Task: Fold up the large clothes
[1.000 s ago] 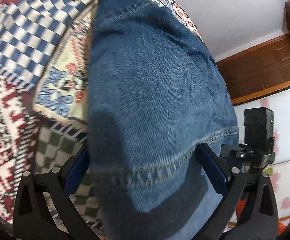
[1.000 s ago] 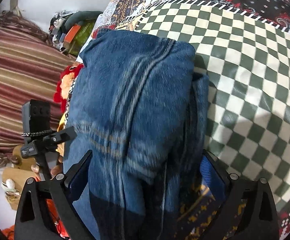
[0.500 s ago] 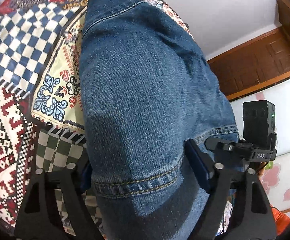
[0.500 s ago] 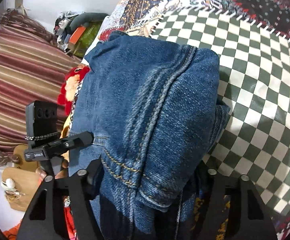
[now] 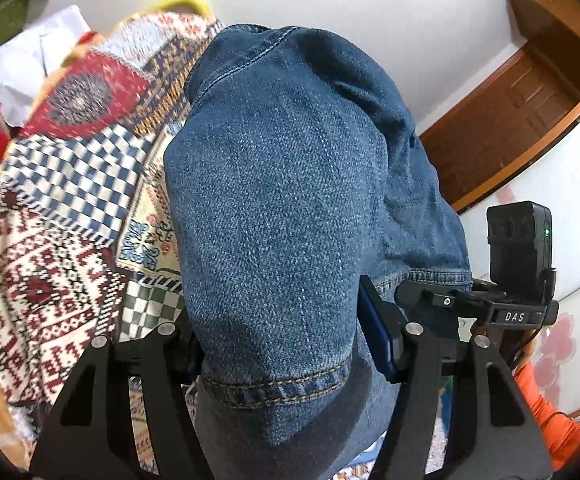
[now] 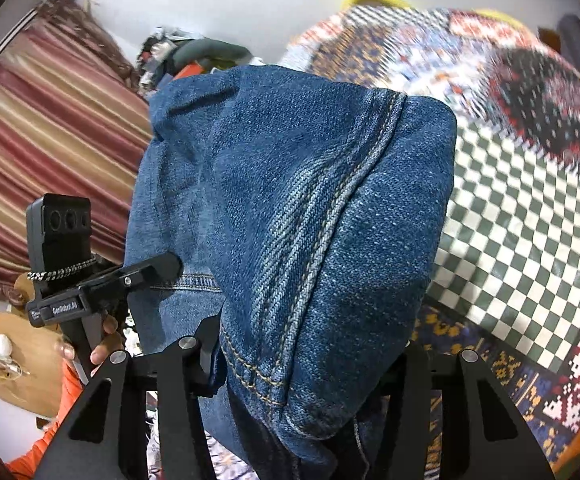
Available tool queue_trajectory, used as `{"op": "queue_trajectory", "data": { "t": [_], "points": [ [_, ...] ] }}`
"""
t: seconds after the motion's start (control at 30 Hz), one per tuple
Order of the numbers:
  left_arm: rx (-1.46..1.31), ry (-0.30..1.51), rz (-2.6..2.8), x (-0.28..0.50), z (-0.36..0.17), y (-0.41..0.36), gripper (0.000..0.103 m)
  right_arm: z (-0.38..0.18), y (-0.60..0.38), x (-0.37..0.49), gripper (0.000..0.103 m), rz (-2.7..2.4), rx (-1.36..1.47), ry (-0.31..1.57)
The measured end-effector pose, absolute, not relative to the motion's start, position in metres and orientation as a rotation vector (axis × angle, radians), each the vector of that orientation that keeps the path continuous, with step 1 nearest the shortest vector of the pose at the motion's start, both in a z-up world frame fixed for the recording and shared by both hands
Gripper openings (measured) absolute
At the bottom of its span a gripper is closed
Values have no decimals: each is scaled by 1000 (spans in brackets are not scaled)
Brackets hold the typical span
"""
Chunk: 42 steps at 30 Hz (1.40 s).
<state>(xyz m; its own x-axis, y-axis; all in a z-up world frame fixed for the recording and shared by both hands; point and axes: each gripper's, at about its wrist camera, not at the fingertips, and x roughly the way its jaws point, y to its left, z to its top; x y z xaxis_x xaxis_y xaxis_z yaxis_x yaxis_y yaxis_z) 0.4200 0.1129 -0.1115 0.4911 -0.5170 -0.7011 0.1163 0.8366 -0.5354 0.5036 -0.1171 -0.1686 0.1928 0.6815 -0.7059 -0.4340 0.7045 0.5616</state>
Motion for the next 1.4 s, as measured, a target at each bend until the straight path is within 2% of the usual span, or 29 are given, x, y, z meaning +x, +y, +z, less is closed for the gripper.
{"op": "queue_trajectory", "data": {
  "t": [0.2, 0.43, 0.63, 1.0, 1.13, 1.27, 1.4],
  "points": [
    [-450, 927, -372, 377, -83, 141, 64, -134, -89, 468, 49, 832, 216, 1081],
    [-489, 913, -318, 343, -88, 179, 64, -133, -43, 436, 49, 869, 186, 1104],
    [-572, 965, -260, 320, -124, 218, 64, -165, 0, 419, 49, 887, 168, 1187],
    [-764, 1148, -172, 327, -249, 265, 64, -273, 40, 439, 49, 828, 192, 1415],
    [-782, 1189, -153, 338, -279, 271, 69, -298, 41, 461, 55, 814, 203, 1456],
    [-726, 1181, -148, 332, -278, 266, 75, -308, 33, 456, 64, 828, 191, 1451],
    [-616, 1152, -92, 316, -254, 262, 75, -292, 18, 452, 64, 812, 129, 1400]
  ]
}}
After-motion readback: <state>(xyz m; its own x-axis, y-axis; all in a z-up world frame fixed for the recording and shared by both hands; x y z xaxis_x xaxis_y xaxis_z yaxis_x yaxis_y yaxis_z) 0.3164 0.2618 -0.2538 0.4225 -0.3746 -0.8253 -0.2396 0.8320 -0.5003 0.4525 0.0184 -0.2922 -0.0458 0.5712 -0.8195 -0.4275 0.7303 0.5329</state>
